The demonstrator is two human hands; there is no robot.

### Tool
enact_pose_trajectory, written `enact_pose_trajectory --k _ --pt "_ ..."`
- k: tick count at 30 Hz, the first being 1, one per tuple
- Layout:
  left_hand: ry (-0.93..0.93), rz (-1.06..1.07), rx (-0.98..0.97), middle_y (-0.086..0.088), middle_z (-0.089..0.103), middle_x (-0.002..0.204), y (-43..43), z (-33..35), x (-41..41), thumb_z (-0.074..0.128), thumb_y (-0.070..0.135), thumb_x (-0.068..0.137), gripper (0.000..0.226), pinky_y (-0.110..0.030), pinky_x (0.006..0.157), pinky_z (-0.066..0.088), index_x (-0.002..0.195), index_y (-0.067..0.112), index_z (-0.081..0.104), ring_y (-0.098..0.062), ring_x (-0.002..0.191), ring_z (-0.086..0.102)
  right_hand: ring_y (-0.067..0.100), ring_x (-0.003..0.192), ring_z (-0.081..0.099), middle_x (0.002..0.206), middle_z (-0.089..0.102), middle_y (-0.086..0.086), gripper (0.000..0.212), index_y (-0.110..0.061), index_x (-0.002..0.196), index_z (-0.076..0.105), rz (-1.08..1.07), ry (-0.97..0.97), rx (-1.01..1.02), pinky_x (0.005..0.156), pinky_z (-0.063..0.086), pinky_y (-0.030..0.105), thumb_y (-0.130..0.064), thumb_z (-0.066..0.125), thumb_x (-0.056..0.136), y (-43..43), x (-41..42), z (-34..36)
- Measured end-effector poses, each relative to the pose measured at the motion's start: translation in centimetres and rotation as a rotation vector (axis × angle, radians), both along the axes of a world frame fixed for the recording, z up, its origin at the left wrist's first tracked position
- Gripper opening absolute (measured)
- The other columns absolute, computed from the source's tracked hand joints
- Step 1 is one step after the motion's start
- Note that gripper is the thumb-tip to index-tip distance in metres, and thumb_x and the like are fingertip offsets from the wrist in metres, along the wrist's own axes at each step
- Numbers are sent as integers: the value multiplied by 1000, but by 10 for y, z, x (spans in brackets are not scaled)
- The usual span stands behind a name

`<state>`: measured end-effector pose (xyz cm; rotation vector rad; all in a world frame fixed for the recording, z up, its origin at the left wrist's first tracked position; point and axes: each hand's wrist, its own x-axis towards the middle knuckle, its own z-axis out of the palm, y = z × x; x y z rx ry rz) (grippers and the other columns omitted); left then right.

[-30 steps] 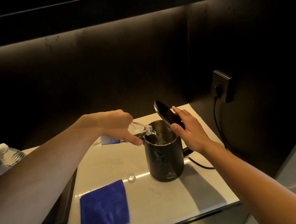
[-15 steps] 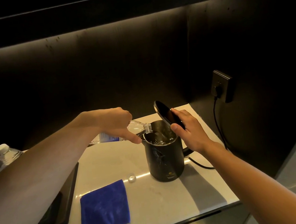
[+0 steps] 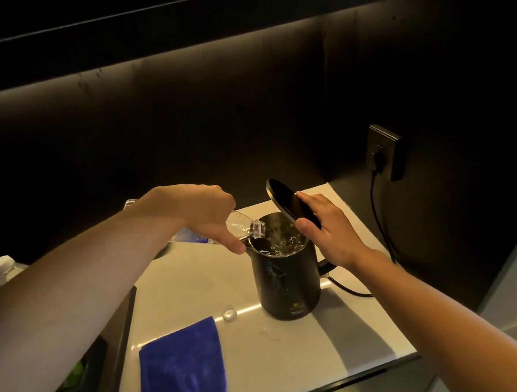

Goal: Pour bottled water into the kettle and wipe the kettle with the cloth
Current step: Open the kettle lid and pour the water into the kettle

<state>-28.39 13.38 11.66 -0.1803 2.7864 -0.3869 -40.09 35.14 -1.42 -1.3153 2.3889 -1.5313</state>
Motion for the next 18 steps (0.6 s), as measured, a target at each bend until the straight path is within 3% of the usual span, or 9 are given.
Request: enact_pose_trajectory --k 3,10,18 --pt "-11 -16 -41 5 61 65 5 3 0 66 82 69 61 -21 50 37 81 23 57 -13 56 57 18 118 51 134 53 2 84 -17 150 42 4 1 -4 92 48 28 -70 43 85 0 0 0" --pt "-50 -54 -115 1 72 77 16 11 -1 64 80 75 73 -22 54 44 99 12 71 -15 68 68 20 120 51 135 53 4 85 -16 150 43 -2 -11 5 96 52 40 -70 44 84 1 1 2" --pt "17 -99 -108 5 66 67 7 3 0 63 86 69 70 -23 48 39 90 19 65 -10 57 62 18 119 50 134 53 1 83 -18 150 43 1 -11 10 95 53 42 -69 46 85 1 2 1"
